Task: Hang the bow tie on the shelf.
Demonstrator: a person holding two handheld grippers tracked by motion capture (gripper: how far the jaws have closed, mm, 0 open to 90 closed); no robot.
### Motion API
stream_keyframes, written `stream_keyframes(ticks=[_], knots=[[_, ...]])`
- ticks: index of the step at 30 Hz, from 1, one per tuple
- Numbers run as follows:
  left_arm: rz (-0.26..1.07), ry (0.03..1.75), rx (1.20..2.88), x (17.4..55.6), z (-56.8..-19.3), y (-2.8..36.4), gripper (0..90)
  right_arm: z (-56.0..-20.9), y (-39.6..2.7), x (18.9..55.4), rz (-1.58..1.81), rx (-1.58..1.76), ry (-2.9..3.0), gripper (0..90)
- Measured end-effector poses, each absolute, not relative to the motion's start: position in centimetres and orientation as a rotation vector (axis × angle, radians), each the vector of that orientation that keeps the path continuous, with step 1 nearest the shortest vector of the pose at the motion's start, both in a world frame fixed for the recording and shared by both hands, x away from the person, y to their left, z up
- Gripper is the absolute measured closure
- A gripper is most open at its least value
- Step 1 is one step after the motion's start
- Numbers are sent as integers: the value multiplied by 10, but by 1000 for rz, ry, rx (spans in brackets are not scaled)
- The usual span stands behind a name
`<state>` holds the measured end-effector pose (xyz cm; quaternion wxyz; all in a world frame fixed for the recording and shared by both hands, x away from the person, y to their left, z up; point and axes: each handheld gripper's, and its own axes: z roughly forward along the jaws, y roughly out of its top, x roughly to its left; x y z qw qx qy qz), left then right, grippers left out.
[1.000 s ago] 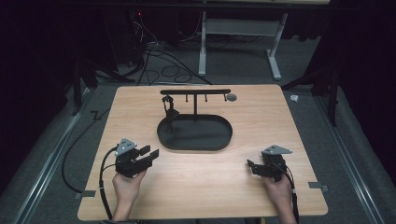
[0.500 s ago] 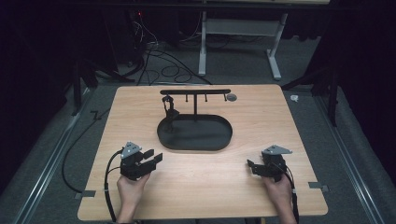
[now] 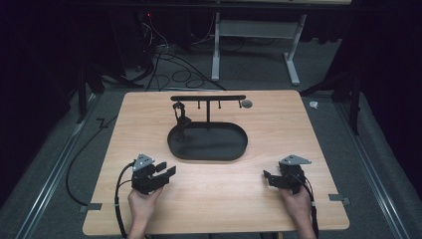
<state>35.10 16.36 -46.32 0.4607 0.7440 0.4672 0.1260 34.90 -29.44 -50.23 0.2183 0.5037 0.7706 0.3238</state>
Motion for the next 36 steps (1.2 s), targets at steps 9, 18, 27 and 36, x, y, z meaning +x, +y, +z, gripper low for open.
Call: stream_keyframes(ticks=[9,18,27,36], knots=[[300,1148,1855,350,-469,159,543,-502,-294,349,896,1393,2133,283],[299,1154,1873,351,-475,154,538,-502,-294,349,896,1393,2133,283],[315,1157,1917,354,-483,146,524,-502,-294,349,896,1393,2133,283],[329,1156,1951,356,-489,137,512,-502,-294,349,896,1393,2134,283]])
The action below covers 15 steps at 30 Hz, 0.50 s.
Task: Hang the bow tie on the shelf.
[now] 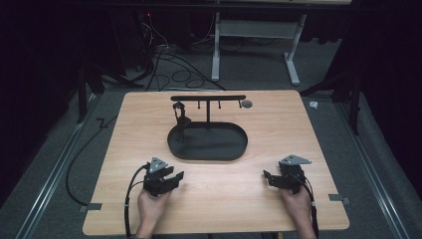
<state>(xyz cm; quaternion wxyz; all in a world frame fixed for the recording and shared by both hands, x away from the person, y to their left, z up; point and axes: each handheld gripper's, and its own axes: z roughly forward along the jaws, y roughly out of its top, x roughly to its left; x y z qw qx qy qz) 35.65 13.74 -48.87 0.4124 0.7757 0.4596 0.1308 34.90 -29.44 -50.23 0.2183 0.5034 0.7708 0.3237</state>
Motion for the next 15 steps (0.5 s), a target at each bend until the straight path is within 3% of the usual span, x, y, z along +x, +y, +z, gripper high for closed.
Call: stream_keyframes(ticks=[15], knots=[[326,1155,1978,361,-496,126,502,-502,-294,349,896,1394,2133,283]])
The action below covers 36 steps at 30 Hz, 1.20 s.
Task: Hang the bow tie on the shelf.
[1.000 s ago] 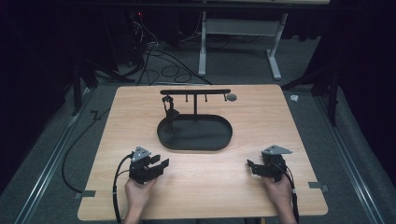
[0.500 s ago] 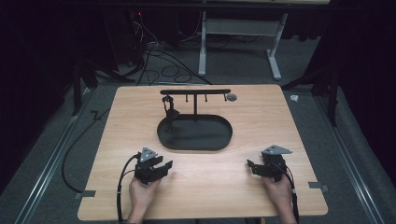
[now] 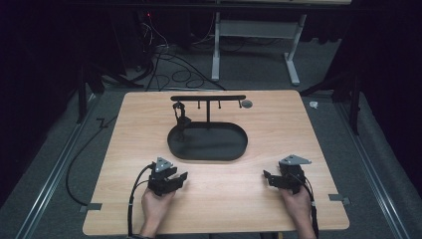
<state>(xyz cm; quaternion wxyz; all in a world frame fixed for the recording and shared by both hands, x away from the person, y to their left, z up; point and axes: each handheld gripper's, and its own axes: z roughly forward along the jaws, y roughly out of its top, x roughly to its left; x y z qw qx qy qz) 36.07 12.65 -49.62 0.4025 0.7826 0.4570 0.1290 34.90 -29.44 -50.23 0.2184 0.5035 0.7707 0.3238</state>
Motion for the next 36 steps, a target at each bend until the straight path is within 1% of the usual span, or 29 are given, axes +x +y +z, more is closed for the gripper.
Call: stream_keyframes(ticks=[22,29,32,36], knots=[[386,1146,1997,366,-505,117,499,-502,-294,349,897,1393,2134,283],[458,1115,2038,363,-506,110,468,-502,-294,349,897,1393,2134,283],[483,1100,2063,362,-506,107,435,-502,-295,349,896,1389,2134,283],[474,1100,2064,362,-506,107,391,-502,-294,349,896,1390,2134,283]])
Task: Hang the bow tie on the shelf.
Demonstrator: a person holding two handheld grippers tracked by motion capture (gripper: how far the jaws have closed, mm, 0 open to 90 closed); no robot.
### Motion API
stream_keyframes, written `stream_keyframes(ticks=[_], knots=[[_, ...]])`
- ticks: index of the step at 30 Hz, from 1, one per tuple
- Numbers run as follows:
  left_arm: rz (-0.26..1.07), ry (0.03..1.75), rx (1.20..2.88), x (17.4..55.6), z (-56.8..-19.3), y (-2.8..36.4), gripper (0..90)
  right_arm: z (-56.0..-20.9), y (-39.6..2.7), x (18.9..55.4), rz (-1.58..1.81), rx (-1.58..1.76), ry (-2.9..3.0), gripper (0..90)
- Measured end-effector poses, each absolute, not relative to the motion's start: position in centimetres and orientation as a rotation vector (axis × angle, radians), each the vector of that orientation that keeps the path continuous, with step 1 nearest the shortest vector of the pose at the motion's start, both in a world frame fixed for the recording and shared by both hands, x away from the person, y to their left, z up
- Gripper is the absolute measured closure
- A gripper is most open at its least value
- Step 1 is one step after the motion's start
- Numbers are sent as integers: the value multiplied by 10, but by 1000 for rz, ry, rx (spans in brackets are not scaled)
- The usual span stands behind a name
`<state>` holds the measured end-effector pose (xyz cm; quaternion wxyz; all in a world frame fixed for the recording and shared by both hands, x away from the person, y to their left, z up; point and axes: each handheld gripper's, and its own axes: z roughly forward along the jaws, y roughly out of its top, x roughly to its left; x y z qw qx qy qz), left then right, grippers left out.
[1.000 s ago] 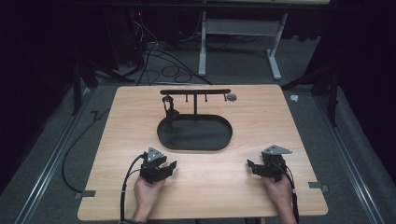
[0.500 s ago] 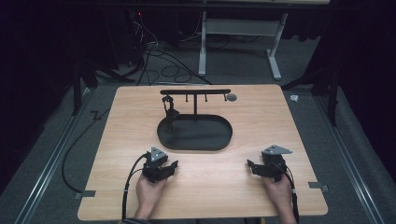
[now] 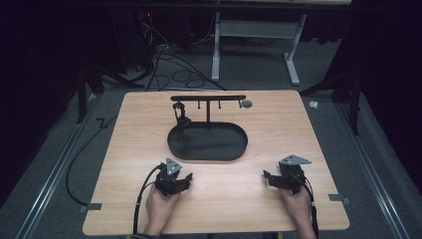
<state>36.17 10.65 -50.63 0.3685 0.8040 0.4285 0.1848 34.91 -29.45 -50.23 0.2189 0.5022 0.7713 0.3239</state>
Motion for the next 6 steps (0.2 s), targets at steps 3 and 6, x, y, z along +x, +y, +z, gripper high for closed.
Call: stream_keyframes(ticks=[3,6], knots=[[474,1100,2065,362,-506,107,388,-502,-295,349,896,1389,2135,283],[474,1100,2064,362,-506,107,388,-502,-295,349,896,1389,2135,283]])
